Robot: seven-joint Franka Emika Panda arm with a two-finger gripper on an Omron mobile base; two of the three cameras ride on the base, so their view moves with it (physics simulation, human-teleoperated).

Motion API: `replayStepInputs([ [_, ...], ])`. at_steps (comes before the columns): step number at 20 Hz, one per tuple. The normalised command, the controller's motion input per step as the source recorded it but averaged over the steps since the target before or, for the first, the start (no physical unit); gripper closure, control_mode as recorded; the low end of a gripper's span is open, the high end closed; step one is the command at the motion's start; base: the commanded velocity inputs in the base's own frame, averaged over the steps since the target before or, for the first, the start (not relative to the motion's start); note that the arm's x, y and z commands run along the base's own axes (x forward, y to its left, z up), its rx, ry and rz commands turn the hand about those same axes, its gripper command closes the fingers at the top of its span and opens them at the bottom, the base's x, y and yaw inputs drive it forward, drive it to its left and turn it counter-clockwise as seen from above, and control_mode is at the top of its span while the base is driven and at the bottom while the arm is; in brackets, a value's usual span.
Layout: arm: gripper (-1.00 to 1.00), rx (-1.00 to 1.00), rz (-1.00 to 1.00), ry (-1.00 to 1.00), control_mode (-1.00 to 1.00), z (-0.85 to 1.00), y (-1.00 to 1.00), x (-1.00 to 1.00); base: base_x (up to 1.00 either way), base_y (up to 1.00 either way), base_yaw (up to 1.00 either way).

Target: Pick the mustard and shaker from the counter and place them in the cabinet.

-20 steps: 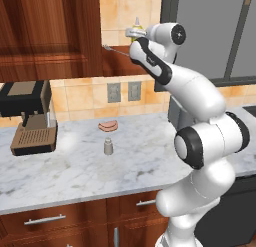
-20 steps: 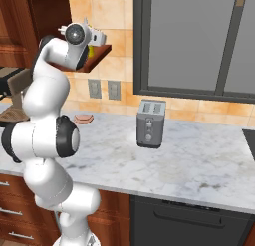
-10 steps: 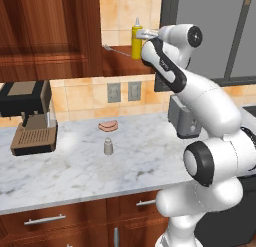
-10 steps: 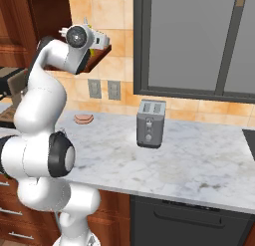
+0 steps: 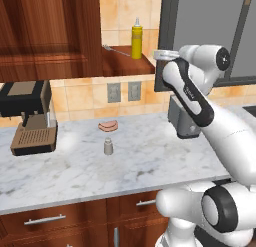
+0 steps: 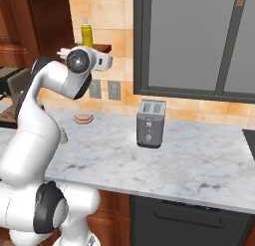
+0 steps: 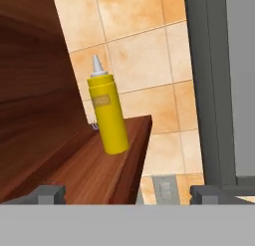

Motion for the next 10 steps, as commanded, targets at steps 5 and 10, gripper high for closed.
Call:
replayStepInputs([
  [5,-1.0,-0.1,0.09,0.01,-1.0,-0.75,-0.08,-1.0,0.0,0.0,0.0],
  [10,-1.0,-0.13,0.13,0.04,-1.0,-0.91,0.0,-1.0,0.0,0.0,0.0],
])
